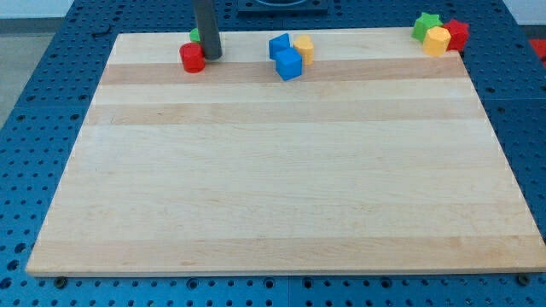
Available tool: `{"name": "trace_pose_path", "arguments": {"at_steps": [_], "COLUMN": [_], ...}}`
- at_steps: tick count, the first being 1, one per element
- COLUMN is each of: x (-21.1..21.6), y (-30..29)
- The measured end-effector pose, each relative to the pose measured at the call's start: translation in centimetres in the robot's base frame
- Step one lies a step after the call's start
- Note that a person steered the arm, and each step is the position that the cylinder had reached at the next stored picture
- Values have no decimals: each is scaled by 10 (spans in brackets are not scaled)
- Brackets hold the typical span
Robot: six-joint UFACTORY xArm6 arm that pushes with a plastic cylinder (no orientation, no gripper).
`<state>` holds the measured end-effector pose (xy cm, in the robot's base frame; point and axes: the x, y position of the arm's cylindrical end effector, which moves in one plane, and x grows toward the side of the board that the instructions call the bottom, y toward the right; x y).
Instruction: Push the green circle to the top left
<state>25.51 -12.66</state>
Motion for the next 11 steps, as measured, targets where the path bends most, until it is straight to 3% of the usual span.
{"name": "trace_pose_path", "arguments": {"at_steps": [2,5,8,11], "x": [3,-37,-37,-23], "y": [17,42,-30,-38]}}
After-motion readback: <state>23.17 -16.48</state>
